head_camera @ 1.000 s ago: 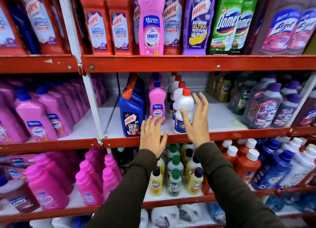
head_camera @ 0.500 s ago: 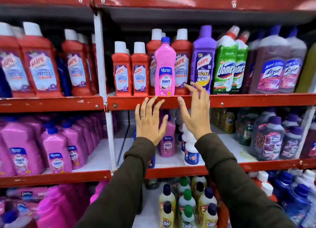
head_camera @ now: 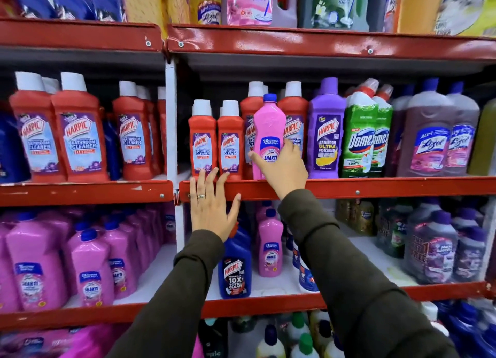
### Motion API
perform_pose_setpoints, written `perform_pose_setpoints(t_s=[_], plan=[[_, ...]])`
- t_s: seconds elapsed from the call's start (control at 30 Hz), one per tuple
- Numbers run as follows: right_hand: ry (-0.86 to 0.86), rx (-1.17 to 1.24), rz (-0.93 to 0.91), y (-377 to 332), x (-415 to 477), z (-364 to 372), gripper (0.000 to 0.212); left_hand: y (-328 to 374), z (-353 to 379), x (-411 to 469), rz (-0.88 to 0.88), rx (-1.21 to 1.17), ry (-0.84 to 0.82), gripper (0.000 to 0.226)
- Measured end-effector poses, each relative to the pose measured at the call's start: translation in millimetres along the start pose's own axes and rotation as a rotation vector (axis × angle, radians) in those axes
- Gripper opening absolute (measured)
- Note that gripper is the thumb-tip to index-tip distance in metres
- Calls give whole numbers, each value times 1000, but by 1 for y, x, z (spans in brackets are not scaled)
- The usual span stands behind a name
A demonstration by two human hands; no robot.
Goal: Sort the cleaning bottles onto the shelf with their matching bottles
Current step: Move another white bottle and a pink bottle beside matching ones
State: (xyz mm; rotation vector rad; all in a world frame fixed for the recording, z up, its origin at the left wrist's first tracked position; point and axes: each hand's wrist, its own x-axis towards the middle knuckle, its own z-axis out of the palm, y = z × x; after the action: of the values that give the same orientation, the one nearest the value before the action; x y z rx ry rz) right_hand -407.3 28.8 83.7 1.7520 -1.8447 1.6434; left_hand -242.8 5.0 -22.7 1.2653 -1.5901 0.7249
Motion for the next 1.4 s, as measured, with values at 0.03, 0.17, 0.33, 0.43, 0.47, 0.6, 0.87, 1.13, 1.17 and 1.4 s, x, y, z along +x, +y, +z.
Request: perform_pose_setpoints(t_s=[0.03, 0.17, 0.33, 0.43, 0.47, 0.6, 0.87, 1.13, 1.17, 1.4], plan=[[11, -5, 9, -1, 0, 3, 92, -1, 0, 0, 5, 3, 1, 58], [49, 9, 5, -5, 3, 1, 80, -3, 1, -1, 15, 3, 9, 57], [126, -1, -31, -14, 7, -13, 74, -5, 5, -1, 31, 19, 19, 58], [177, -9, -46, -20, 11, -25, 72, -6, 7, 0, 37, 15, 21, 58], [183, -14, -51, -22, 11, -28, 73, -6, 7, -1, 37, 14, 20, 59], [178, -6, -62, -20, -1, -39, 75, -5, 6, -1, 30, -12, 19, 59], [137, 54, -7, 3, -56, -43, 69, -7, -2, -36, 128, -111, 66, 66], [102, 107, 51, 47, -111, -26, 66, -25, 11, -99, 35, -97, -45, 63], [90, 112, 64, 53, -118, -22, 66, -27, 13, -107, 23, -108, -60, 63], [20, 125, 137, 95, -155, 8, 58, -39, 25, -161, -73, -185, -216, 65]])
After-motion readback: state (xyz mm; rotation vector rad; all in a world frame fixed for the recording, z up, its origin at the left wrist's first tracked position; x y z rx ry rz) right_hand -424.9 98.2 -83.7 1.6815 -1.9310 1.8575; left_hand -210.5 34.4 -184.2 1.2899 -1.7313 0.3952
